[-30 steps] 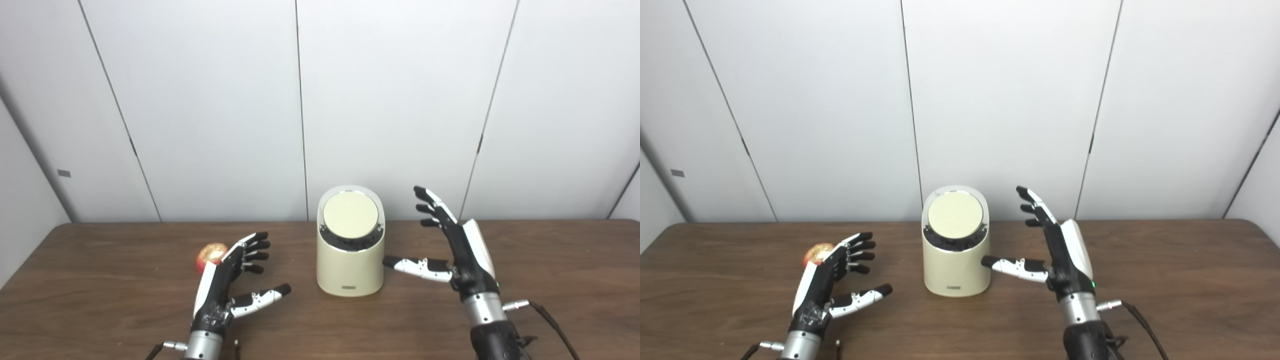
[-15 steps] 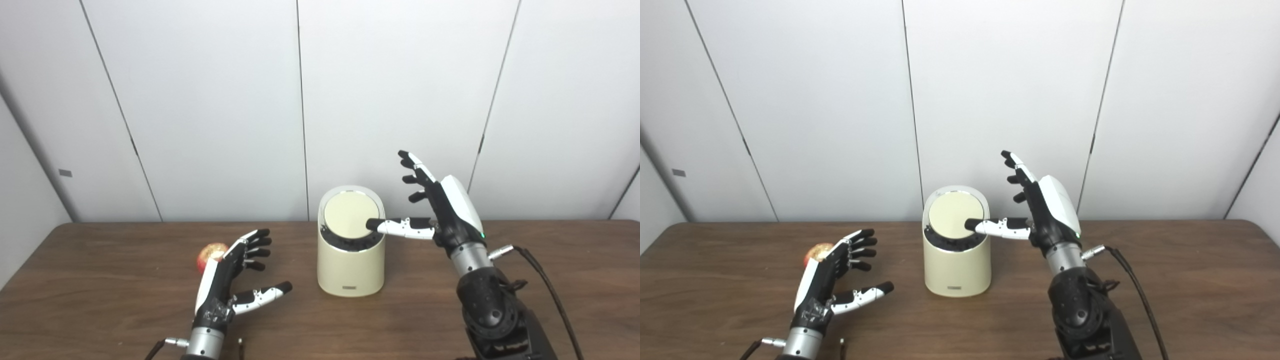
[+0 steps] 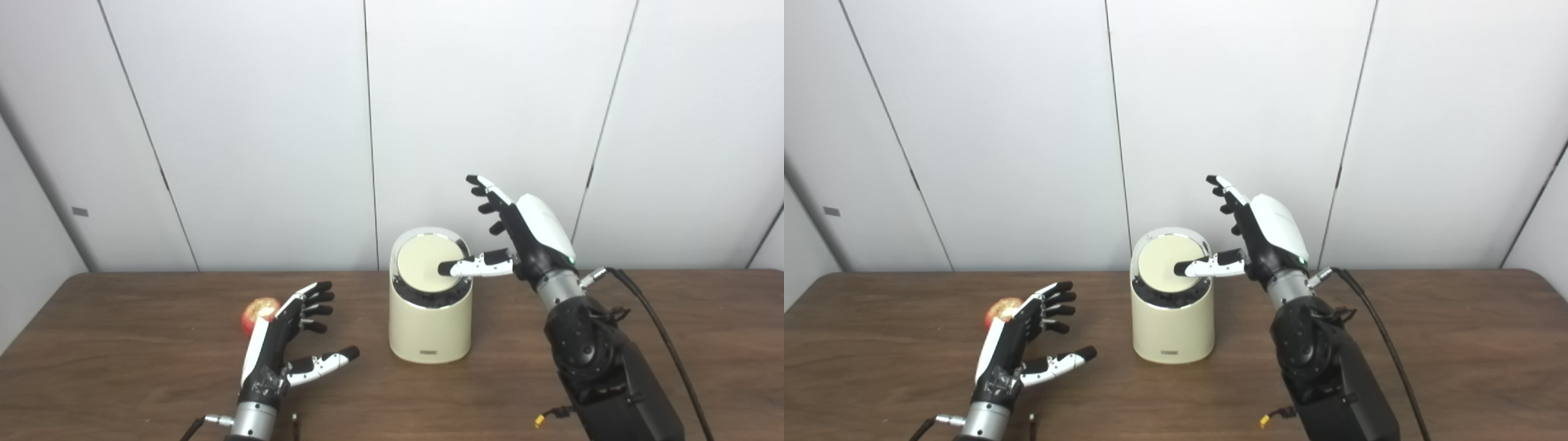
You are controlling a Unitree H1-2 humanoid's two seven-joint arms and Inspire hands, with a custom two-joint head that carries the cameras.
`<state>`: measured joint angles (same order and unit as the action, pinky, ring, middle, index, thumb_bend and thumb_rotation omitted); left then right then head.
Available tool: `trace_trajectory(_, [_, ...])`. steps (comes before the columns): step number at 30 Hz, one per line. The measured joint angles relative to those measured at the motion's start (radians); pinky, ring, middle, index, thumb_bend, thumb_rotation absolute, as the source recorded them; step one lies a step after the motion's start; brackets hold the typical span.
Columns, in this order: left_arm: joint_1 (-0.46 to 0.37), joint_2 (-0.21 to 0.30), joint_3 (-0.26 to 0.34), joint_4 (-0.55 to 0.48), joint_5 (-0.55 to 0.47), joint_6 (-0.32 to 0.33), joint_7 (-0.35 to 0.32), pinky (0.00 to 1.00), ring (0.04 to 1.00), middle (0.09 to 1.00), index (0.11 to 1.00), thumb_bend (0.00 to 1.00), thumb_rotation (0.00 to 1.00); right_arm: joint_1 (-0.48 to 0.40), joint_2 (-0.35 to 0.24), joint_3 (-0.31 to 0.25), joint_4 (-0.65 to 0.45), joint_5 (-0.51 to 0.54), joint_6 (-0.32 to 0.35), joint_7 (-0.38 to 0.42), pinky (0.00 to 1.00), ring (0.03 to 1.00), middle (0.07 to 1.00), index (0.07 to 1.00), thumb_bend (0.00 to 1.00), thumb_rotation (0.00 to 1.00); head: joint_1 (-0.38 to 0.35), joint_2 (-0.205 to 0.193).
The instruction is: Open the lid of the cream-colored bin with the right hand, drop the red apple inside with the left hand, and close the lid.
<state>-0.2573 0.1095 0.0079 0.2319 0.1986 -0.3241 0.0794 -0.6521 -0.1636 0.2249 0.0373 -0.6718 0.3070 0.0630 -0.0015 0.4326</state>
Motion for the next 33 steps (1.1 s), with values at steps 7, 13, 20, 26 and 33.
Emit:
trace_trajectory(7, [0.0,-0.002,0.001,-0.001,-0.001,0.0,0.0,0.61,0.733,0.784,0.825,0.75,0.06,-0.022,-0.001,0.03,0.052,-0.017,-0.005,-0.004,0.66,0.833,0.884,0.881,0.86,0.32,0.003,0.006])
trace_trajectory(13, [0.0,-0.002,0.0,-0.001,-0.001,-0.001,0.0,0.61,0.729,0.782,0.826,0.75,0.04,-0.024,-0.001,0.041,0.085,-0.019,-0.007,-0.008,0.67,0.829,0.892,0.89,0.85,0.29,0.006,0.008])
trace_trajectory(20, [0.0,-0.008,-0.001,-0.015,0.0,0.001,0.0,0.61,0.735,0.785,0.826,0.75,0.06,-0.045,-0.003,0.05,0.108,-0.021,-0.026,-0.016,0.64,0.811,0.885,0.886,0.84,0.25,0.008,0.014])
trace_trajectory(26, [0.0,-0.012,-0.001,-0.03,0.002,0.002,0.0,0.61,0.732,0.783,0.823,0.75,0.08,-0.051,-0.017,0.073,0.113,-0.039,-0.038,-0.019,0.61,0.789,0.881,0.885,0.85,0.25,0.014,0.02])
trace_trajectory(33, [0.0,-0.013,-0.003,-0.034,0.005,0.003,0.0,0.6,0.727,0.782,0.822,0.75,0.08,-0.079,-0.047,0.137,0.105,-0.129,-0.029,-0.001,0.64,0.802,0.907,0.894,0.89,0.26,0.018,0.025])
